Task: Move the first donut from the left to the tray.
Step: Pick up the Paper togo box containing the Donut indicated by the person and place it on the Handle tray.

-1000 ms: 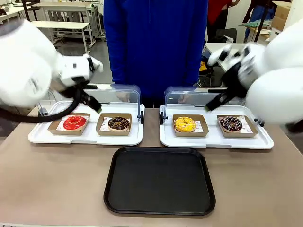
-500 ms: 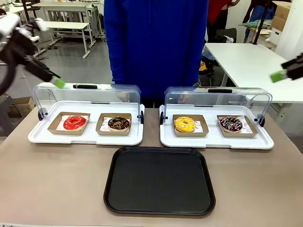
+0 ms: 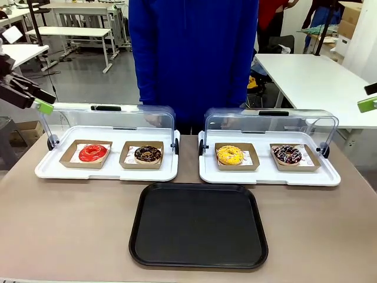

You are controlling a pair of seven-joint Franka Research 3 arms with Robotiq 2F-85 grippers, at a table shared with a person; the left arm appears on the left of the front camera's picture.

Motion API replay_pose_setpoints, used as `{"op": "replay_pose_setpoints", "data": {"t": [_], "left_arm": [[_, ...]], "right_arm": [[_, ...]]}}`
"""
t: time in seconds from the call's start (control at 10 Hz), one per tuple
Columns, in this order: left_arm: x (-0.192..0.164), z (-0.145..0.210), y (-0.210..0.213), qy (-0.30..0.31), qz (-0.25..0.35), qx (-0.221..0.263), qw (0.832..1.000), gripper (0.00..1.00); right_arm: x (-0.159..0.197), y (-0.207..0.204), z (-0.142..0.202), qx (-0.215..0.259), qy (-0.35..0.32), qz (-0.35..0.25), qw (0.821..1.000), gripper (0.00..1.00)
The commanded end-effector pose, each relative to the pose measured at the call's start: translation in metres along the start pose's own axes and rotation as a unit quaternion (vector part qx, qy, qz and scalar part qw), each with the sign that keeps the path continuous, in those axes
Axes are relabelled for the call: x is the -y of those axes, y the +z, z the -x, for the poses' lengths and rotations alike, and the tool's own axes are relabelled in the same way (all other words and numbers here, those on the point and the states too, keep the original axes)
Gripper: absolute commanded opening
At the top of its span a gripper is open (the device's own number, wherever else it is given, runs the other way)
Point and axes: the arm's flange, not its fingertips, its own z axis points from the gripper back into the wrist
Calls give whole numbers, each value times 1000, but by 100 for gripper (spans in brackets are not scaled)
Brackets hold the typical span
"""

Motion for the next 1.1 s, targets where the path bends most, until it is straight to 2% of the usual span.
{"op": "replay_pose_setpoints", "data": {"t": [0.0, 0.1, 0.2, 0.5, 0.8, 1.0], "left_arm": [[-3, 9, 6, -3, 2, 13, 1000, 100], [-19, 11, -3, 0, 14, 29, 999, 100], [-43, 21, -8, 13, 15, 38, 999, 100], [-67, 53, -2, 15, 38, 88, 995, 100], [-72, 69, 13, 0, 23, 123, 992, 100], [-78, 73, 16, 3, 21, 125, 992, 100]], "right_arm": [[2, 1, 3, 3, 3, -4, 1000, 100], [49, 7, 0, 15, -25, -15, 999, 100], [77, 8, 2, 25, -26, -6, 999, 100], [122, 15, 27, 58, -14, -65, 996, 100], [132, 25, 48, 97, -3, -67, 993, 100], [132, 27, 54, 104, -7, -66, 992, 100]]}}
